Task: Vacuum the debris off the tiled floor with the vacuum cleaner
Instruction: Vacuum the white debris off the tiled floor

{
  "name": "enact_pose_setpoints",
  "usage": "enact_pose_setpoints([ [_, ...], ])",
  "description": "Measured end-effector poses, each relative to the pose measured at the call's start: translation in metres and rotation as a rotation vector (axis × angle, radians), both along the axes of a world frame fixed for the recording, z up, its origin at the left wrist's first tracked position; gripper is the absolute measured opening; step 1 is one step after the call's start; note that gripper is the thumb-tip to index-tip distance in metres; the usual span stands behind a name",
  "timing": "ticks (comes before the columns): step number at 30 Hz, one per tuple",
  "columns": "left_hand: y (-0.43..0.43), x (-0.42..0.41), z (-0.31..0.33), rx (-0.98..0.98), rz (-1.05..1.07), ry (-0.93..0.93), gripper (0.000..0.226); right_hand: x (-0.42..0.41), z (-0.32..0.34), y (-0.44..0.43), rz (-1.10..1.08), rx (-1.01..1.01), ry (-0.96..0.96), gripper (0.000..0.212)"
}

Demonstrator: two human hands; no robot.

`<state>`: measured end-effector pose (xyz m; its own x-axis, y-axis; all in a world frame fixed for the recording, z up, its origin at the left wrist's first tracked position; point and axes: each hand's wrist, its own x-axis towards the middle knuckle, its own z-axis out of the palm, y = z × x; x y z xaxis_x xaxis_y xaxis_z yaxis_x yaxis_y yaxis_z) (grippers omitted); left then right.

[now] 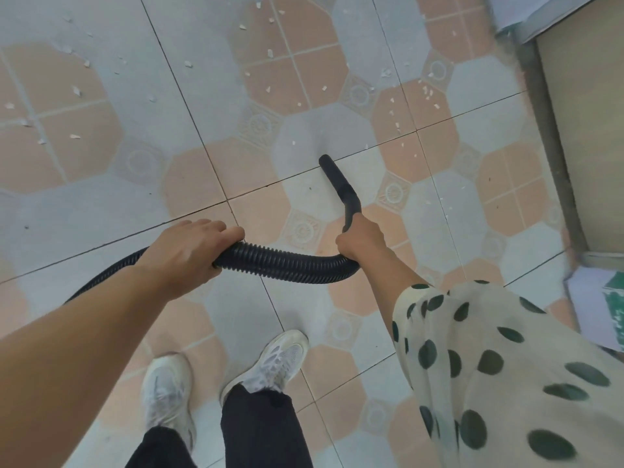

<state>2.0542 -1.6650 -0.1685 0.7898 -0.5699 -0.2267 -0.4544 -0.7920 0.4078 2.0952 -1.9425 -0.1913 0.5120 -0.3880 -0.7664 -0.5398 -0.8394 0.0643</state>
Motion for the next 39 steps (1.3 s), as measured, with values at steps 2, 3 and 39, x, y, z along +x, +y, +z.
enact_pose_setpoints([
  [2,0.004,0.008,0.002,0.009,-0.014,0.001,0.041,0.006,0.004,0.004,0.023,-0.004,0.004,0.045],
  [3,0.007,0.010,0.001,0.009,-0.019,-0.001,0.040,0.007,0.005,0.007,0.034,-0.009,0.008,0.045],
  [39,-0.071,-0.070,-0.014,-0.001,-0.332,0.179,0.034,-0.149,-0.003,-0.061,-0.507,0.018,0.011,0.067],
])
